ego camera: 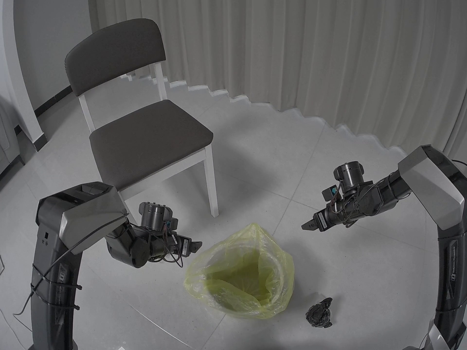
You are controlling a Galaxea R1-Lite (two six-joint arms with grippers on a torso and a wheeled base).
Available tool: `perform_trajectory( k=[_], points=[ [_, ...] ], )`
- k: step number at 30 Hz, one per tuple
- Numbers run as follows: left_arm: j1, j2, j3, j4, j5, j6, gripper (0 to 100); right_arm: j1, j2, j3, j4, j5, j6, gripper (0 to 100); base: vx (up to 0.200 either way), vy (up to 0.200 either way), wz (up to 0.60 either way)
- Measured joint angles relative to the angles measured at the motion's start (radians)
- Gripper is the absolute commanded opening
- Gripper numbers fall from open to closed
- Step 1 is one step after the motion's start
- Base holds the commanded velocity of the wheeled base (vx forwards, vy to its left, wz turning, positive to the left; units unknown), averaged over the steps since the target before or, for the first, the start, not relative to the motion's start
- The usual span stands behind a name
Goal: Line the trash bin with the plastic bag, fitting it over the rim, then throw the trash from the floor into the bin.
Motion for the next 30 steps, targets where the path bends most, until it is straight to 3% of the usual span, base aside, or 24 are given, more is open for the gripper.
perform_trajectory(
  k=[7, 14, 30],
  points=[
    [-0.013, -0.047, 0.099, -0.093, -0.046, 0.001, 100, -0.001, 0.0, 0.022, -0.008, 0.001, 0.0, 100, 0.0, 0.0, 0.0],
    [-0.072, -0.006, -0.021, -0.077, -0.063, -0.006, 100, 0.008, -0.001, 0.032, -0.011, 0.002, 0.0, 100, 0.0, 0.0, 0.0],
    [-0.116, 0.11, -0.414, 0.342, -0.067, 0.082, 100, 0.011, 0.011, 0.015, -0.033, 0.002, -0.001, 100, 0.0, 0.0, 0.0]
  ],
)
